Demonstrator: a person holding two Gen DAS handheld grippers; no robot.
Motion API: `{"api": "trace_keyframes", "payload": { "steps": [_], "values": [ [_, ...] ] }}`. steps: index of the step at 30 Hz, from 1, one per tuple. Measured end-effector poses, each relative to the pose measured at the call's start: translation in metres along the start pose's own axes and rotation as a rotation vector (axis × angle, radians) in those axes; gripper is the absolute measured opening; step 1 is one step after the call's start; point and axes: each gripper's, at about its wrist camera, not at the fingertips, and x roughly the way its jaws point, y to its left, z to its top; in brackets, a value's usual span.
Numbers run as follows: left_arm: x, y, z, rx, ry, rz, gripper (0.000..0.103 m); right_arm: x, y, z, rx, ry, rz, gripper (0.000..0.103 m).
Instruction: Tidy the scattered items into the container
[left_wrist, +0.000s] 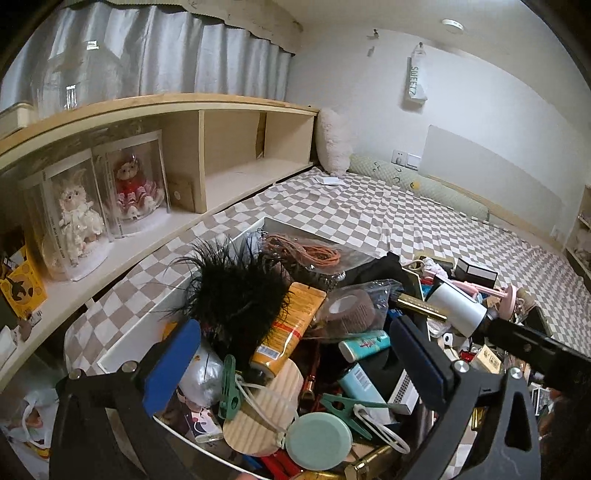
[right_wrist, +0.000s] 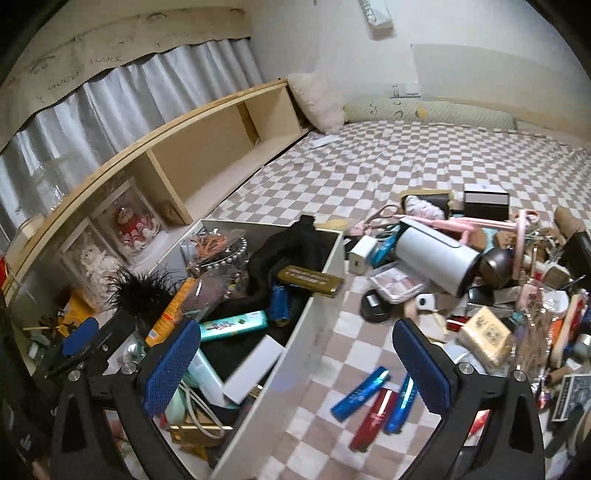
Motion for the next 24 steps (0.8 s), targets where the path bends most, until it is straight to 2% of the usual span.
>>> {"api": "trace_keyframes", "payload": {
  "steps": [8,15,24],
  "values": [
    [-0.009,-0.005,-0.003,0.000,-0.003,-0.012,0.103,-0.030,-0.028,-0.006,0.008,-0.060,-0.041,0.103],
    [-0.021,-0.017,-0.009,0.026,-0.007,-0.046,0.103,-0.057,-0.043,-0.018,-0.036,-0.108,-0.085,0.103],
    [-0.033,-0.033,-0.027,0.064,-0.001,-0.085,0.103,-0.081,-0.058,-0.035,-0.041,-0.143,-0.093,0.103]
  ]
}}
